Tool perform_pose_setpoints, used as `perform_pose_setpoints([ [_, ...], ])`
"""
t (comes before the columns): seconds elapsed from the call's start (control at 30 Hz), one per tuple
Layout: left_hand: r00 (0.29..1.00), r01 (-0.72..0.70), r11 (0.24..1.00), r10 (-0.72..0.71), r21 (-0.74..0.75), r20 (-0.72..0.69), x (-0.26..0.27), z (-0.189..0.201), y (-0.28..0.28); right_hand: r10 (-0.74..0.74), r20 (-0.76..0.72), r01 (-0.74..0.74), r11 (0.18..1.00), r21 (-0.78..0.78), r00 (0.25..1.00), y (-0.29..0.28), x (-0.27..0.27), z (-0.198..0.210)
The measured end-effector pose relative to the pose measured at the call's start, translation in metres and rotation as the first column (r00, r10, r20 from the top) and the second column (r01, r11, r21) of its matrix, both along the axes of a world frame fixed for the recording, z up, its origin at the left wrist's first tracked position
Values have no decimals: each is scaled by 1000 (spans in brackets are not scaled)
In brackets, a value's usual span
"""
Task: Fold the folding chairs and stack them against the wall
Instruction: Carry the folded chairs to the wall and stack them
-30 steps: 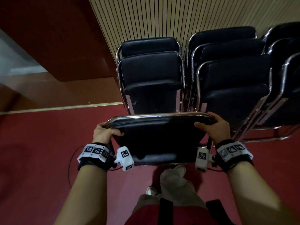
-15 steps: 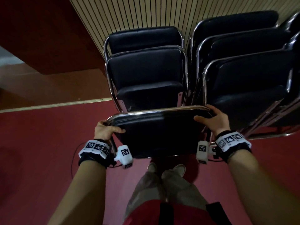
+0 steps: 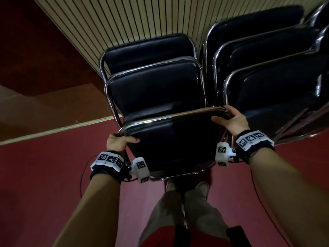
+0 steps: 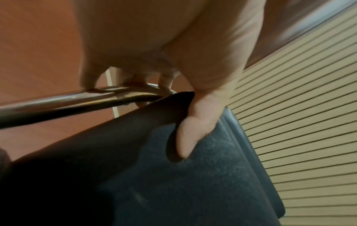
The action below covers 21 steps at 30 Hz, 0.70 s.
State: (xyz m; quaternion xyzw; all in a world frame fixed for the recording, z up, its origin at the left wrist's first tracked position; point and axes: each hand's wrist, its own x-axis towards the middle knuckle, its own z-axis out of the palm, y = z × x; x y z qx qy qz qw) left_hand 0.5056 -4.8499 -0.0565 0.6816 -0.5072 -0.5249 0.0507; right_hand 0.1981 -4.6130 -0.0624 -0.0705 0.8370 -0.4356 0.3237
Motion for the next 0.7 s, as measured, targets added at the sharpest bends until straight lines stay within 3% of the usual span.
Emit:
perform_pose_setpoints([
  [0.57,997,-70,997,71,31,-40,-24,-16,-71,-13,-42,14,1000,28,999,-93,-27,-21],
  [0.7,998,-25,999,27,40,-59,-33,-25,-82,-8,-42,10,999,46,999,-107,-32,-27],
])
